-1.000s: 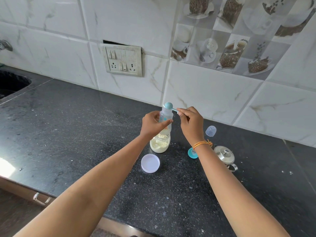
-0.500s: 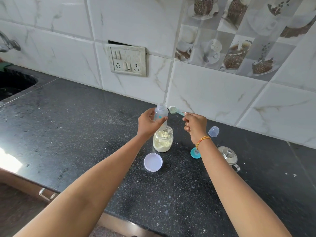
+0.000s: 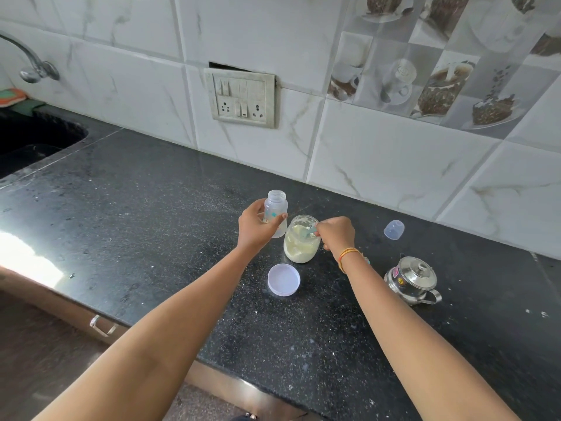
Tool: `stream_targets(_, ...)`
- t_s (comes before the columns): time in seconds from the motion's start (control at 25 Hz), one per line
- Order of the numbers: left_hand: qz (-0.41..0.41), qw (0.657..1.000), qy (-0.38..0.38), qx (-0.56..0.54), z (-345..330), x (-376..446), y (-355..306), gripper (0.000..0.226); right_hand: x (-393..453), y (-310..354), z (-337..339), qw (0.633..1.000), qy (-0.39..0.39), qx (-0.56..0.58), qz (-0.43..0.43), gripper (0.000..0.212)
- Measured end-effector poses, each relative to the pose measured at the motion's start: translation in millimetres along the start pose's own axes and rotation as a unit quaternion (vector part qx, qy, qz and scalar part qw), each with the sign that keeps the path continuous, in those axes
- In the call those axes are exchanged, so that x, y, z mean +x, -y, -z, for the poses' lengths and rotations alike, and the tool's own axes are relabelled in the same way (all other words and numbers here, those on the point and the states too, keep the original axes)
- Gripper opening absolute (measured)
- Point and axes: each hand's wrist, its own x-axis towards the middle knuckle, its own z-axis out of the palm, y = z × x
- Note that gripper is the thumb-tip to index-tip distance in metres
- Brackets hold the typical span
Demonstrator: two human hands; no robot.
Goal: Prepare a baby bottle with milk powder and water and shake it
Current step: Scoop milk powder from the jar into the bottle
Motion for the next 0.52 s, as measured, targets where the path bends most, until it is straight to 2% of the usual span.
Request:
stream_targets(0.16,0.028,0.999,0.032,0.022,2.5,0.1,19.5,0.041,1.8,0.4,-10.1,0.992,0.005,-0.101,0.069,0.037)
stream_targets(0.32,0.06,0.996,0.069,0.019,2.0,-0.6,29.4,0.047,10.3,-3.5,-17.1,0.982,0.042,-0.171,0.063,0.023)
stream_targets(0.52,0.102,0.99,0.093,0.014,-4.1,3.7,45.5,0.056,15.6,-7.9,-17.2,0.98,0.048,-0.182,0.057,0.023)
